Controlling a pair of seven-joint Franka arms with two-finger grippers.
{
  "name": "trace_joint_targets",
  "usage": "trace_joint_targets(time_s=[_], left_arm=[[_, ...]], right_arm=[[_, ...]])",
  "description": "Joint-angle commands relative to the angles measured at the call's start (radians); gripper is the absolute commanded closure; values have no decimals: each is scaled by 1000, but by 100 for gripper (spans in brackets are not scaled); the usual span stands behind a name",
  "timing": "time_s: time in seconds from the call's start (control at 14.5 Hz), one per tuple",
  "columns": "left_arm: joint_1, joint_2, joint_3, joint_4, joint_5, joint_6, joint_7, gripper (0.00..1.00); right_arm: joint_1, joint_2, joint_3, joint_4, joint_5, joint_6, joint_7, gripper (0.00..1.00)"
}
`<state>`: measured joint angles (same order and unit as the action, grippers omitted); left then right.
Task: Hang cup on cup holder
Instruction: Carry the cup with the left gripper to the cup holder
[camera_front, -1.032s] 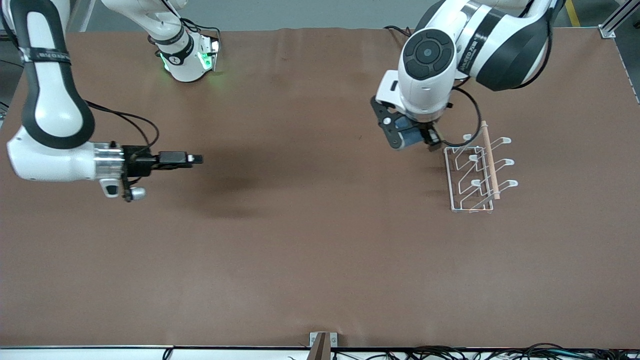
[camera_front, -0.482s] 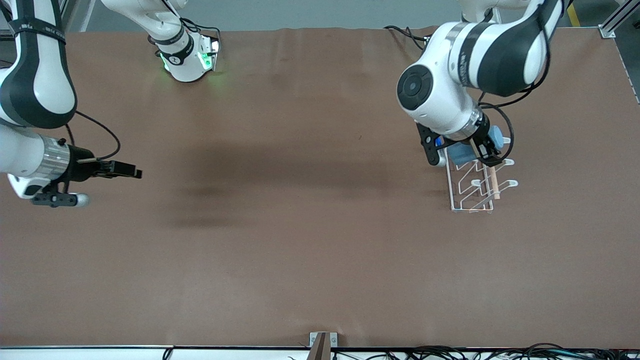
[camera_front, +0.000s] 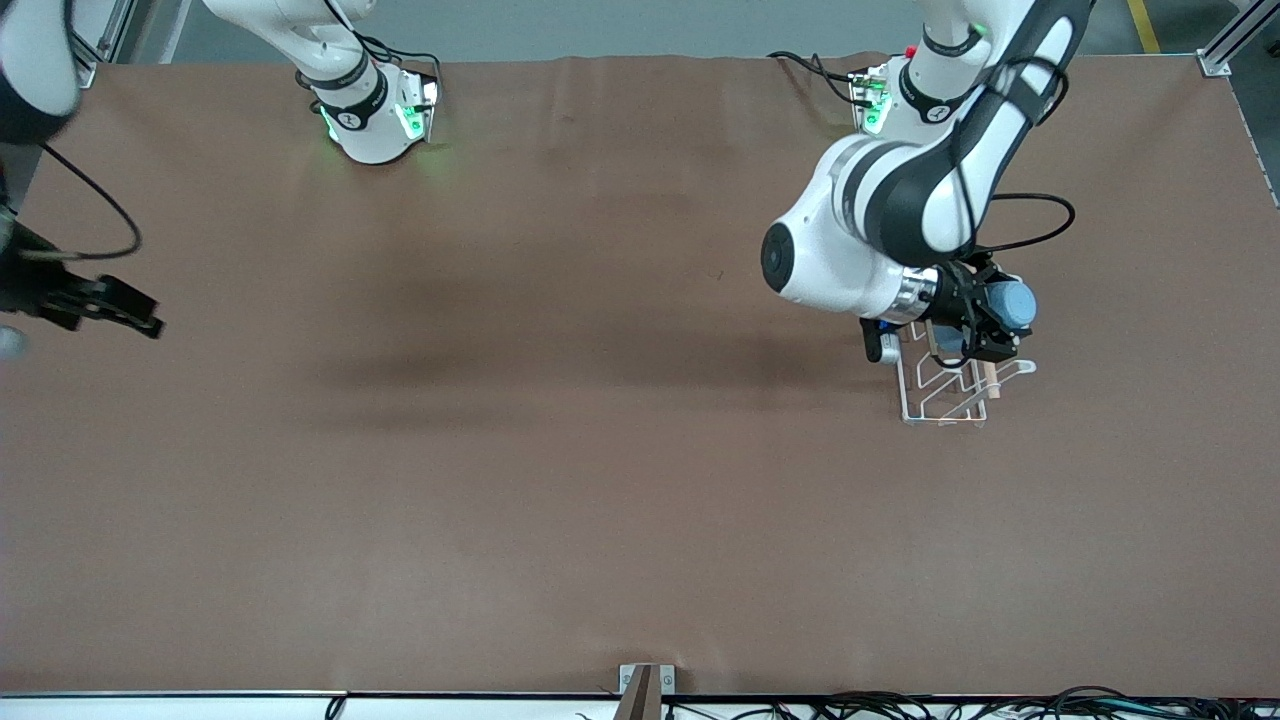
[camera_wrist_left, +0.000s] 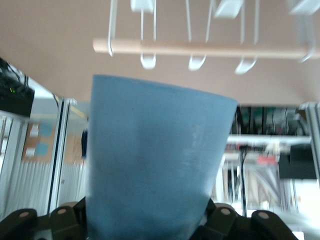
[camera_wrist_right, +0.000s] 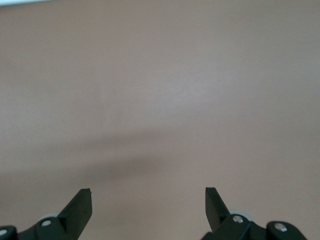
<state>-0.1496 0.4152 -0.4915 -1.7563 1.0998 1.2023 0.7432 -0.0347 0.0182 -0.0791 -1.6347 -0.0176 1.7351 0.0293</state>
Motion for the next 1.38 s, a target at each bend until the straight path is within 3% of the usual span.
trace_joint_targets(time_s=[0.0, 0.14, 0.48, 0.96, 1.31], left_arm=[[-7, 72, -1, -9, 95, -58, -46, 97], [-8, 102, -1, -25, 120, -58, -111, 97], [-22, 191, -1, -20, 198, -78, -139, 97], [-25, 272, -1, -20, 209, -102, -254, 96], [-24, 315, -1, -15, 209, -102, -281, 82]], right_arm=[[-97, 9, 69, 140, -12, -134, -26, 0], [-93, 14, 87, 229, -18, -222, 9, 0], [-37, 9, -10, 155, 7, -236, 17, 0], [-39, 11, 28, 159, 11, -232, 6, 0], [-41, 11, 45, 162, 11, -235, 6, 0]])
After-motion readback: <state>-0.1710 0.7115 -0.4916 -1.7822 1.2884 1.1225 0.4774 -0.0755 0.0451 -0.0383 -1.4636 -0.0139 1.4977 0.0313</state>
